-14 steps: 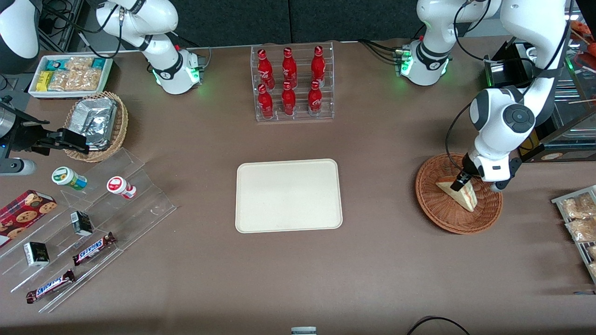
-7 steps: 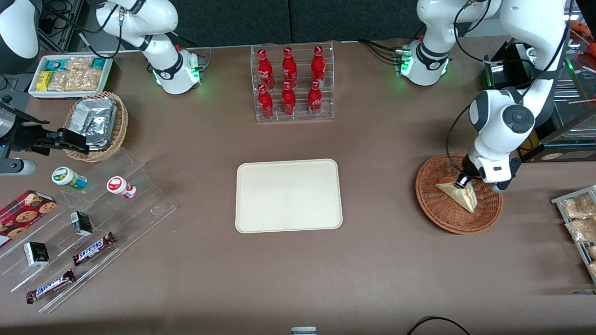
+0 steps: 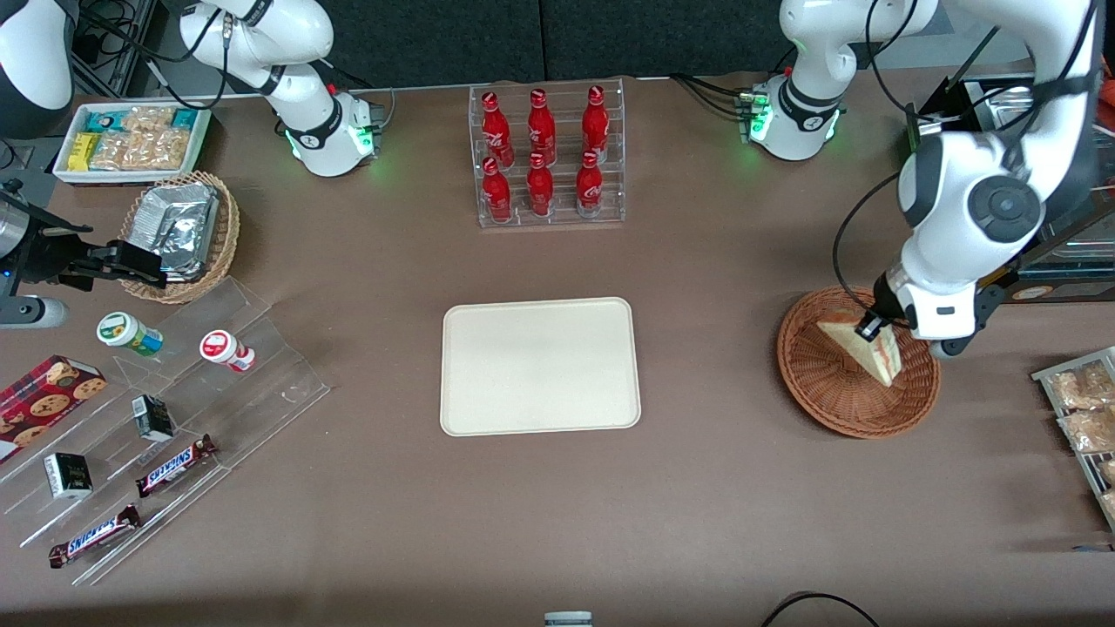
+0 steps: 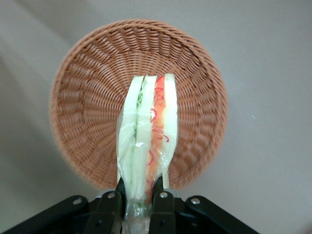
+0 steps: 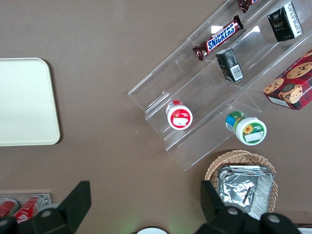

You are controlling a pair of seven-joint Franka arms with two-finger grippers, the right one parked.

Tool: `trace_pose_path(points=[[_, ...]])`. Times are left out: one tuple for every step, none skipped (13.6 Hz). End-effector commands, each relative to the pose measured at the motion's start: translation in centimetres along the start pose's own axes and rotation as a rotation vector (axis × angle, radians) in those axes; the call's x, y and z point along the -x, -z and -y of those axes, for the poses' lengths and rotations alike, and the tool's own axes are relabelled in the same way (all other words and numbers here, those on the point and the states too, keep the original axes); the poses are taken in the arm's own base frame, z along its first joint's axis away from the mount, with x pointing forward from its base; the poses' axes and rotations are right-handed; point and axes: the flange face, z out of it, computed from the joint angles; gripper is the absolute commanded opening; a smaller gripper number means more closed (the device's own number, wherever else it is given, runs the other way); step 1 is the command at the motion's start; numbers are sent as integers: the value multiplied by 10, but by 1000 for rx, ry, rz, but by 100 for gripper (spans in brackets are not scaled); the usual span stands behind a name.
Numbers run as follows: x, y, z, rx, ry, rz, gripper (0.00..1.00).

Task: Place sandwich from basket to tray
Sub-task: 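Lift the sandwich with the left gripper and carry it over the tray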

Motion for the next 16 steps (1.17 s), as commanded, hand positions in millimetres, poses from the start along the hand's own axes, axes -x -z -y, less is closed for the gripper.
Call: trace_pose_path(points=[[12,63,-26,-33,-53,7,1],[23,79,-35,-37,-76,7,1],[39,94,-45,-33,-101,8,1],[52,114,-54,-23,-120,7,1],[68,133,-62,-20,-147,11,1],[88,147,-69,-14,-174,34,1],[102,153,-74,-9,-197,47,1],[121,159,-83,4,-226,46,1],[143,164,-92,11,-259,41,1],[160,164,-100,16,-296,40,1],[180,160,-110,14,-339,44,1],[198,156,-119,13,-373,49,1],[211,152,-130,27,-386,52,2],[227,148,-140,49,-399,51,1],[245,141,-150,58,-419,51,2],[261,130,-161,51,-437,46,1]])
